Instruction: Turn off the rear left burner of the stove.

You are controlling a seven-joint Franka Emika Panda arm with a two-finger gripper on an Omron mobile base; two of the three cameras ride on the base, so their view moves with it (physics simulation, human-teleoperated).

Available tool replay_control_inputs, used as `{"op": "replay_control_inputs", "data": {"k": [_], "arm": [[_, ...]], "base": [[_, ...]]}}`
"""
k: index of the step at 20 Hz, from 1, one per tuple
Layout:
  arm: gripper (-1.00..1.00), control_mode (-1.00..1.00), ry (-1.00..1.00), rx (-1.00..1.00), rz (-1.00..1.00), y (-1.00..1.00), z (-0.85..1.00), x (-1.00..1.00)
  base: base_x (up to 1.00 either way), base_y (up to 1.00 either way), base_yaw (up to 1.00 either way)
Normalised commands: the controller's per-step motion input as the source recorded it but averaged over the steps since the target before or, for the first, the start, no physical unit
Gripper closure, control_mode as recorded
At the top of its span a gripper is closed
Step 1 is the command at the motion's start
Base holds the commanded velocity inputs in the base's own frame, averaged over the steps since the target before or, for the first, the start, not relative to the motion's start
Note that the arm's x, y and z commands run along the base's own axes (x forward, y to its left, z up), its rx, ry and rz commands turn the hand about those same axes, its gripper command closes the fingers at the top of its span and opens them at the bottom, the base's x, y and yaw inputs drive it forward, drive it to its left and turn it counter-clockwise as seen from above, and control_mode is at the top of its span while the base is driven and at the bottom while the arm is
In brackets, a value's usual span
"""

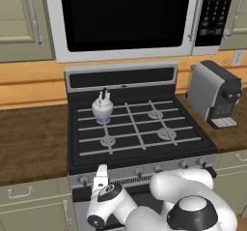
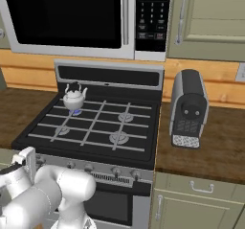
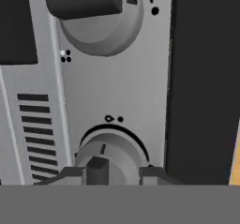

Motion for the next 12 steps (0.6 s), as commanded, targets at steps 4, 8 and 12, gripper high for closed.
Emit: {"op": "replay_control_inputs", "data": {"k": [4, 8, 12], "arm": [[1.00, -1.00, 0.09, 0.43, -0.24, -0.10, 0.17, 0.00], [1.00, -1.00, 0.07, 0.54, -0.28, -0.13, 0.21, 0.00], [1.00, -1.00, 0.06, 0.59, -0.31, -0.15, 0.20, 0.00]], "base": [[0.00, 0.00, 0.00], [0.00, 0.00, 0.00], [0.00, 0.00, 0.00]]}}
